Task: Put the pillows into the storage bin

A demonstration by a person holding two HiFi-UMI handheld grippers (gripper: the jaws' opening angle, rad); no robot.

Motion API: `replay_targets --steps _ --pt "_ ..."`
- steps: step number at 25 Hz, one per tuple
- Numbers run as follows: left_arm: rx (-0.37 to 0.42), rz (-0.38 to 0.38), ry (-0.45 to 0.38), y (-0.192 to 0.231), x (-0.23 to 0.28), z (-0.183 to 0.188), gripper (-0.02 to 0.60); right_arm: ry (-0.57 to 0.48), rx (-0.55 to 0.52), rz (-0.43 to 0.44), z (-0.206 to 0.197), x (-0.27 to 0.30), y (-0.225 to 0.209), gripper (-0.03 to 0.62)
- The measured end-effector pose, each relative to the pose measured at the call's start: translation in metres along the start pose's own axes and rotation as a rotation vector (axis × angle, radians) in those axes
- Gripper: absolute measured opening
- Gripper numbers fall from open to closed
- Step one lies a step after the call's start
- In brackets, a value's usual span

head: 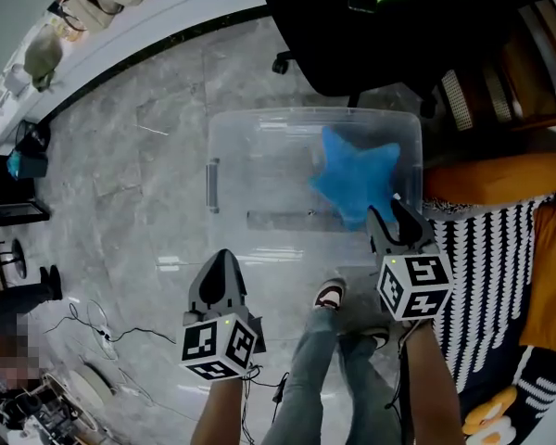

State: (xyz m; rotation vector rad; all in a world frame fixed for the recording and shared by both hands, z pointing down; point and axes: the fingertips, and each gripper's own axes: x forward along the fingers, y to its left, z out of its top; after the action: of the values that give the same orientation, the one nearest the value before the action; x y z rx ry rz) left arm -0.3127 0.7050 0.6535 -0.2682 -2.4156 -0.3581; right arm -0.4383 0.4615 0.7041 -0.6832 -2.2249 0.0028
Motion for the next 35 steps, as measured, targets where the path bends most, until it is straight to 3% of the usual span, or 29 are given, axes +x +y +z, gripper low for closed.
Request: replay_targets --steps 9,16,25,31,35 --pt "0.06 -0.076 0.005 -0.042 0.002 0.005 0.006 -0.072 0.048 -0.038 0.009 -0.047 -0.022 0.176" --pt "0.129 -0.204 0.008 -0.112 -0.016 0.025 0.006 -0.132 0.135 -0.13 0.016 -0.131 -0.052 0.176" --pt "0.264 -0.457 -0.006 -0.253 -0.062 0.065 0.006 -0.226 0.292 -0.298 0.016 -0.276 -0.089 0.175" --pt "0.369 -0.734 0.039 -0.371 -0.108 0.071 0.006 -0.291 0.438 -0.524 -0.007 -0.395 -0.109 0.175" --pt "0.44 -0.842 0.049 -0.439 -0.148 0.076 0.006 -0.305 0.5 -0.611 -0.024 -0.462 -0.131 0.175"
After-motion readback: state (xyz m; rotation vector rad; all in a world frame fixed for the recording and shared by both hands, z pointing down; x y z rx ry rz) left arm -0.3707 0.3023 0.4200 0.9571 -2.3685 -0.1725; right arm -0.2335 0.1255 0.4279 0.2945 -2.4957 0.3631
